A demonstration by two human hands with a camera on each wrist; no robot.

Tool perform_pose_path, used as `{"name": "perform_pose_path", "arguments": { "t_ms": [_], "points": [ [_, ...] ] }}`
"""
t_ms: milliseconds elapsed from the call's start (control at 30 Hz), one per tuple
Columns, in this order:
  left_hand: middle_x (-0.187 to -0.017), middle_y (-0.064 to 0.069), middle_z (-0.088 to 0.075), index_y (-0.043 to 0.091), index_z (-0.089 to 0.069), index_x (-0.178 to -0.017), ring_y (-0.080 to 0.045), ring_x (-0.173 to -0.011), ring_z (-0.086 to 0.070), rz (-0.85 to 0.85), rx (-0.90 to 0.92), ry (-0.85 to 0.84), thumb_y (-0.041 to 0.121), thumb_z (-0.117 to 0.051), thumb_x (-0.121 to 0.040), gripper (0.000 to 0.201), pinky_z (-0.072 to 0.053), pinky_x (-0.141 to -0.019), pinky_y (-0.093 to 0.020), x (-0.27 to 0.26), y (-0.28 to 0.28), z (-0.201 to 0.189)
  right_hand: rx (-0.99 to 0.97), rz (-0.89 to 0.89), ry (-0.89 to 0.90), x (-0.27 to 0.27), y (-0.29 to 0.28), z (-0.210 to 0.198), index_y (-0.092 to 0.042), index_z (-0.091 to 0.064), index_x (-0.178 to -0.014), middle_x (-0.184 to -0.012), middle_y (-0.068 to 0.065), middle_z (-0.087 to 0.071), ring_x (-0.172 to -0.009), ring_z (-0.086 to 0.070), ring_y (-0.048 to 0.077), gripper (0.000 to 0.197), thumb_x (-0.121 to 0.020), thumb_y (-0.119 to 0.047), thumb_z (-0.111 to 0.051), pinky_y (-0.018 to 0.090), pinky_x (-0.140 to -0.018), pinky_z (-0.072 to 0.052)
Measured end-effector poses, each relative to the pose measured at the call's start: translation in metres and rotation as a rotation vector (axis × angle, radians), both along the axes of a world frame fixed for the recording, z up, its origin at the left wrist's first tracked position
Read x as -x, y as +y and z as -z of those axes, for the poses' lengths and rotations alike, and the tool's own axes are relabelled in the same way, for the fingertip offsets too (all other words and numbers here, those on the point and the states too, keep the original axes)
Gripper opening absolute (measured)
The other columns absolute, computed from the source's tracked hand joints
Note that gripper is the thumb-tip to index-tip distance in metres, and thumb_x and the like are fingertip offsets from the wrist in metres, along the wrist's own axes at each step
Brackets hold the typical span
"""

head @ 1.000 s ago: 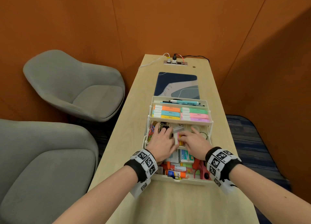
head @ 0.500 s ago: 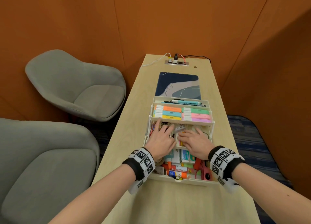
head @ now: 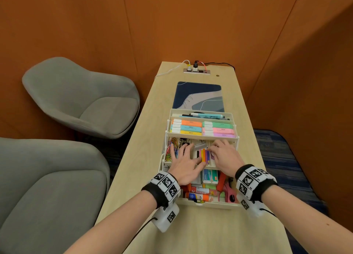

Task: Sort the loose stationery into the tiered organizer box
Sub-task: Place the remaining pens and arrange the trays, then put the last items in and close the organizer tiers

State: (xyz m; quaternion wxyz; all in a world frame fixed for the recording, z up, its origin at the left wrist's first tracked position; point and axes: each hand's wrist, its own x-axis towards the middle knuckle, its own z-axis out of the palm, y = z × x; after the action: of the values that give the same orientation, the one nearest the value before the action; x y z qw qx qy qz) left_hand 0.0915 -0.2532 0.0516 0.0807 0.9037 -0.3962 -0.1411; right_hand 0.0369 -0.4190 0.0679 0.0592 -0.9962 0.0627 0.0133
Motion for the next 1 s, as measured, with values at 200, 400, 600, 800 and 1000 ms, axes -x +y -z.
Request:
{"name": "perform_pose_path", "arguments": {
  "t_ms": [200,400,600,800,1000],
  "points": [
    [-0.134,0.001,-0.041,0.029,-0.059,-0.122,-0.019,-0.134,-0.026,-0.064,0.167,-0.135,0.056,-0.006,-0.089,0.067,0.011,-0.113,-0.053,0.001,0.007,0.007,0.249,-0.009,0.048,-0.012,0.013,0.002,-0.017,-0.057,-0.114,-0.120,0.004,-0.045,-0.111,-0.040,0.023,0.029,-0.094,-0.030,-0.039,0.037,-0.085,-0.037],
    [-0.134,-0.004,-0.039,0.025,-0.066,-0.111,-0.020,-0.133,-0.026,-0.056,0.108,-0.227,0.058,-0.002,-0.086,0.076,0.014,-0.111,-0.053,0.003,0.009,0.012,0.252,0.091,0.049,-0.012,0.023,0.012,-0.015,-0.053,-0.108,-0.108,0.006,-0.047,-0.101,-0.044,0.023,0.033,-0.098,-0.035,-0.028,0.036,-0.080,-0.038],
    [-0.141,-0.005,-0.031,0.024,-0.067,-0.113,-0.021,-0.138,-0.018,-0.063,0.108,-0.142,0.056,-0.019,-0.095,0.061,0.012,-0.112,-0.054,0.007,0.003,0.008,0.114,0.148,0.076,-0.006,0.021,0.009,-0.017,-0.048,-0.124,-0.112,0.008,-0.047,-0.107,-0.044,0.026,0.034,-0.097,-0.030,-0.032,0.039,-0.086,-0.038],
    [-0.151,-0.008,-0.025,0.022,-0.067,-0.114,-0.024,-0.142,-0.014,-0.037,0.041,-0.148,0.051,-0.022,-0.099,0.055,0.012,-0.112,-0.055,0.009,0.001,0.003,-0.045,0.131,-0.122,0.034,0.036,-0.017,-0.020,-0.040,-0.140,-0.111,0.006,-0.047,-0.104,-0.044,0.023,0.043,-0.098,-0.027,-0.037,0.036,-0.088,-0.038],
    [-0.149,-0.010,-0.031,0.022,-0.047,-0.134,-0.025,-0.140,-0.023,-0.010,0.056,-0.316,0.037,-0.035,-0.097,0.041,0.003,-0.115,-0.058,0.022,0.017,-0.014,-0.435,0.286,-0.348,0.123,0.061,-0.013,-0.024,-0.047,-0.134,-0.102,-0.009,-0.044,-0.097,-0.043,0.007,0.038,-0.096,-0.015,-0.045,0.028,-0.091,-0.043]
  ]
}}
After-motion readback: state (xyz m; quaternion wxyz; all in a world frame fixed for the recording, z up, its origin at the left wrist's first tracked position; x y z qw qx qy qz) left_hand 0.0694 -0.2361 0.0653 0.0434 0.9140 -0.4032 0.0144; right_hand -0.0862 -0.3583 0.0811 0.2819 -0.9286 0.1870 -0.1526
